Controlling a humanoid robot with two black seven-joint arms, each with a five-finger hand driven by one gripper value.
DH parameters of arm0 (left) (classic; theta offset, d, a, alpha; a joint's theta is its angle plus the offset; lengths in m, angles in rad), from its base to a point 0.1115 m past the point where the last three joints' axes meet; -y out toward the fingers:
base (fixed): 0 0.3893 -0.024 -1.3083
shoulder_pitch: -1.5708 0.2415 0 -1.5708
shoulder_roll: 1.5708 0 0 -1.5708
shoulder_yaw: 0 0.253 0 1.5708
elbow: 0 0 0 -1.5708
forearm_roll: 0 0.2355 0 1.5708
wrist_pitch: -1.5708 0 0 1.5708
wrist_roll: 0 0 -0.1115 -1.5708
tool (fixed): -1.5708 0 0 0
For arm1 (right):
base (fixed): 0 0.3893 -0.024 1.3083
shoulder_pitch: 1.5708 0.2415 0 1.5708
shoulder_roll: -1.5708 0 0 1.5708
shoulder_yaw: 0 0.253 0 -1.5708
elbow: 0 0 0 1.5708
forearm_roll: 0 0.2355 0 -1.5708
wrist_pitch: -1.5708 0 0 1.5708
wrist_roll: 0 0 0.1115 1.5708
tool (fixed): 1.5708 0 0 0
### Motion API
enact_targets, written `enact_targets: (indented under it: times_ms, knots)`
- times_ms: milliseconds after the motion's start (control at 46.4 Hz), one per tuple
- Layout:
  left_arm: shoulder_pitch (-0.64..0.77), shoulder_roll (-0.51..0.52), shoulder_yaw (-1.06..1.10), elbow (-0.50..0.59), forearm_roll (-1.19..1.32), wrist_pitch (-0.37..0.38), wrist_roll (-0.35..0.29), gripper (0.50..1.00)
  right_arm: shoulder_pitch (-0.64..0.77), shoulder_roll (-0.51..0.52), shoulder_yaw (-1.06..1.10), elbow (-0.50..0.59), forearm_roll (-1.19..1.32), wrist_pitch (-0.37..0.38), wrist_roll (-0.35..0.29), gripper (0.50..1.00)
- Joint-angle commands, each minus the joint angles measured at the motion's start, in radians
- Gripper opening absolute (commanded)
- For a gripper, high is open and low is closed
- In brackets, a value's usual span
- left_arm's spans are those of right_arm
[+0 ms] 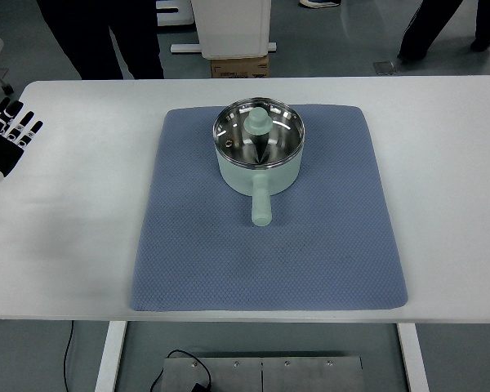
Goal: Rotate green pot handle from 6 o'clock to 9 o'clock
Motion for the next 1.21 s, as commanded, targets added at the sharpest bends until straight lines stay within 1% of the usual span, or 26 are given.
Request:
enact_targets:
  times_ms: [0, 108, 431, 647, 776, 906, 1035, 1121, 1186]
  knots:
    - [0.0, 0.001, 0.003, 0.0, 0.002, 0.001, 0.0, 1.0, 0.0, 0.0, 0.0, 0.001, 0.0, 0.0, 0.0, 1.0]
    - [0.0, -0.002, 0.003, 0.0, 0.0, 0.016, 0.001, 1.0, 0.0, 0.0, 0.0, 0.0, 0.0, 0.0, 0.0, 1.0]
    - [-0.021, 0.001, -0.003, -0.002, -0.002, 0.015, 0.001, 1.0, 0.0, 0.0, 0.0, 0.001, 0.0, 0.0, 0.0, 1.0]
    - [-0.046, 0.003, 0.0, -0.009, 0.0, 0.029, 0.001, 1.0, 0.0, 0.0, 0.0, 0.0, 0.0, 0.0, 0.0, 1.0]
    - [-0.092, 0.061, 0.004, -0.051, 0.002, 0.039, 0.003, 1.0, 0.0, 0.0, 0.0, 0.001, 0.0, 0.0, 0.0, 1.0]
    - [-0.167, 0.081, 0.009, -0.081, 0.026, 0.047, 0.005, 1.0, 0.0, 0.0, 0.0, 0.001, 0.0, 0.0, 0.0, 1.0]
    - [-0.276, 0.084, 0.013, -0.136, 0.188, 0.047, 0.008, 1.0, 0.0, 0.0, 0.0, 0.001, 0.0, 0.0, 0.0, 1.0]
    - [-0.337, 0.067, 0.013, -0.211, 0.322, 0.047, 0.012, 1.0, 0.0, 0.0, 0.0, 0.0, 0.0, 0.0, 0.0, 1.0]
    - [-0.368, 0.033, 0.015, -0.274, 0.405, 0.047, 0.017, 1.0, 0.0, 0.0, 0.0, 0.0, 0.0, 0.0, 0.0, 1.0]
